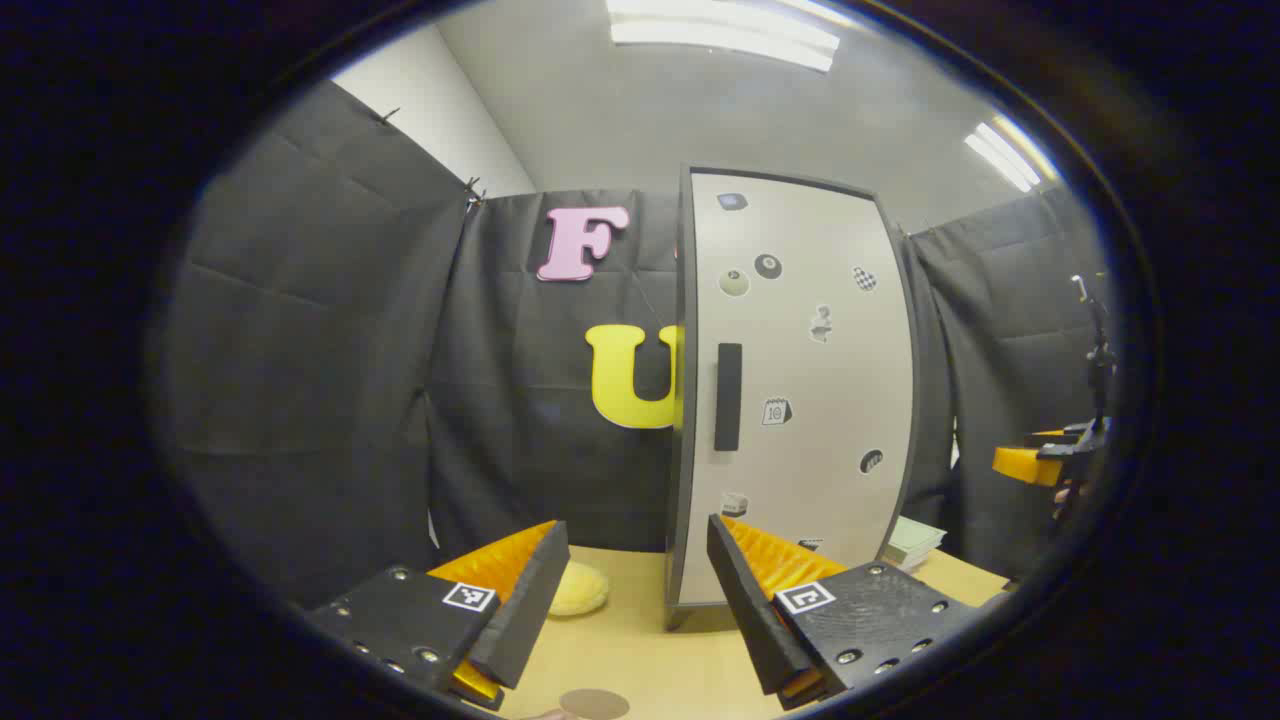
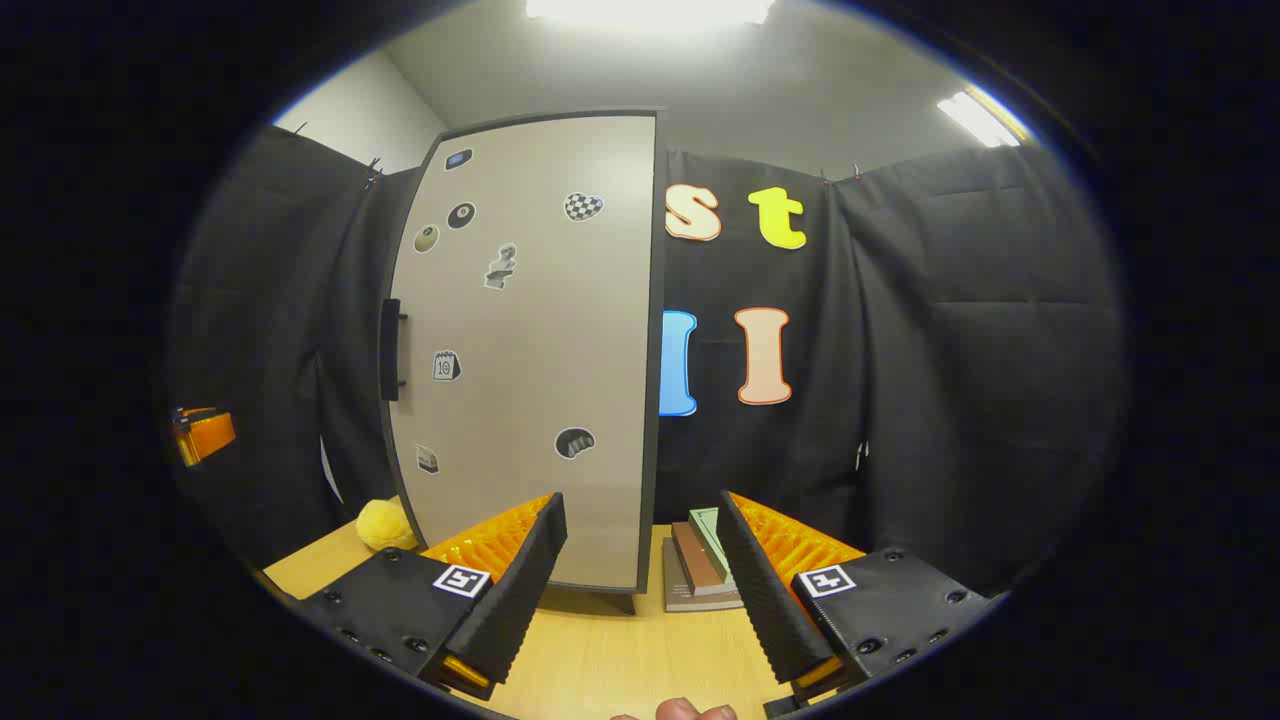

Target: Open the cabinet door with the right hand, grasp the bottle in the cabinet with the left hand and place it on the coaster, then close the cabinet door with the right hand.

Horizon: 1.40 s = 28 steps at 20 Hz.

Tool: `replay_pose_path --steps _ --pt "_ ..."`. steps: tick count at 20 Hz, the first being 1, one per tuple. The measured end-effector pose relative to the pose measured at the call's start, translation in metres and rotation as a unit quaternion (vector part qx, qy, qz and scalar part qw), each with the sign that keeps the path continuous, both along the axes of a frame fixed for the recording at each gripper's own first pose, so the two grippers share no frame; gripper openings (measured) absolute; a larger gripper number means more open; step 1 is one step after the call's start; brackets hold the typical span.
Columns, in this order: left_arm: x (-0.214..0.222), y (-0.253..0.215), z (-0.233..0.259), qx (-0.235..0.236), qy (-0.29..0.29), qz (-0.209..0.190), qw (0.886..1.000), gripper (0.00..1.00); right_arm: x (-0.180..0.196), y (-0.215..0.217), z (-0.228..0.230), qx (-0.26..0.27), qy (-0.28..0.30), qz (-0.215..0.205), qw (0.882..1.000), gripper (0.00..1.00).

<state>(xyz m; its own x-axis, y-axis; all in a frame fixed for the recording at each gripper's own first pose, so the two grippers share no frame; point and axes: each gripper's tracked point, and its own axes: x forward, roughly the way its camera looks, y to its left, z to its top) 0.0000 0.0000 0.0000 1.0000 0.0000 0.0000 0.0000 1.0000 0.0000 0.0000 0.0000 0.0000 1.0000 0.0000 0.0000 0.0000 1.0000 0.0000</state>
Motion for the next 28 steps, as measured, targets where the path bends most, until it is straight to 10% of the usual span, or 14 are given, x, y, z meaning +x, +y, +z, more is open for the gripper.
replay_pose_path --steps 19,28 --pt "-0.032 0.002 -0.053 -0.032 0.036 0.025 0.999 0.86 0.025 0.025 0.015 0.043 -0.004 -0.026 0.999 0.93" --pt "-0.049 0.028 -0.078 -0.046 0.06 0.063 0.995 0.86 0.065 0.079 0.073 0.042 -0.032 0.028 0.998 0.98"
